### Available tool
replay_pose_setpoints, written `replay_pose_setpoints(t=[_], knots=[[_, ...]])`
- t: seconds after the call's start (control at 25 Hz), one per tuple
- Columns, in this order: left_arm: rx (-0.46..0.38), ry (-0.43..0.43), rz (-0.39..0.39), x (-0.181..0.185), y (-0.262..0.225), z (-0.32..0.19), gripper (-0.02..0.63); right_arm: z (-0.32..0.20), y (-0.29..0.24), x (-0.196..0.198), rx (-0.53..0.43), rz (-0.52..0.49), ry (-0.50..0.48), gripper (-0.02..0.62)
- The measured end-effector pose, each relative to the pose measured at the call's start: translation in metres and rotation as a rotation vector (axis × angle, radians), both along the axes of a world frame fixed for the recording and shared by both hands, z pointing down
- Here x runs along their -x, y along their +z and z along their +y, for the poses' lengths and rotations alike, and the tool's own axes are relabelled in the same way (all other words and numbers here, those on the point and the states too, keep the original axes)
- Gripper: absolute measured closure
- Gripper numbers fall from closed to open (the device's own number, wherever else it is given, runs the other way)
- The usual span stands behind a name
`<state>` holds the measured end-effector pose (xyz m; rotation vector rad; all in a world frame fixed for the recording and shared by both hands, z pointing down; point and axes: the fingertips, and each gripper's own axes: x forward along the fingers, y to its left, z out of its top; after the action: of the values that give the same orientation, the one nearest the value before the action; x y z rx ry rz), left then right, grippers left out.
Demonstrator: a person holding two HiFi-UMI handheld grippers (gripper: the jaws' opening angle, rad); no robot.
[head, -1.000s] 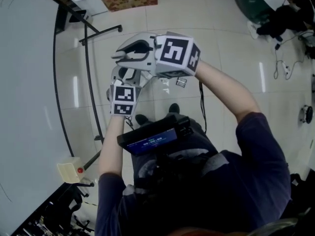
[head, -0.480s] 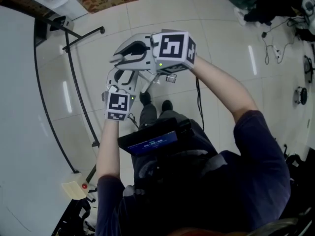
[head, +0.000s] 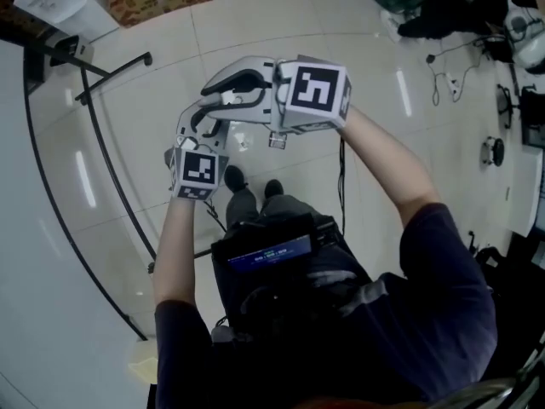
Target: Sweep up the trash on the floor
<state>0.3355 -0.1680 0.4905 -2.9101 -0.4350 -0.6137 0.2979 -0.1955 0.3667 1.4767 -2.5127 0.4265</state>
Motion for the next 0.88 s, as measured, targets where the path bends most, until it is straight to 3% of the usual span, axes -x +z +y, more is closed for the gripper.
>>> replay_pose_setpoints(t=[0.4,0.64,0.76,0.88], knots=[[-0.127,-0.047,-0.104,-0.033,0.113,-0.021,0.518,0.005,0.119,-0.024,0.127,0.123,0.088,0.473],[-0.082,-0.069,-0.12,-0.033,0.146,0.002,0.518,0.023,0.152,-0.023,0.146,0.132,0.083,0.471],[-0.071,-0.057,-0.143,-0.023,0.157,0.017,0.518,0.04,0.162,-0.013,0.178,0.079,0.06,0.462],[-0.01,-0.075,-0.172,-0.019,0.161,0.029,0.515,0.053,0.166,-0.008,0.194,0.06,0.073,0.46]])
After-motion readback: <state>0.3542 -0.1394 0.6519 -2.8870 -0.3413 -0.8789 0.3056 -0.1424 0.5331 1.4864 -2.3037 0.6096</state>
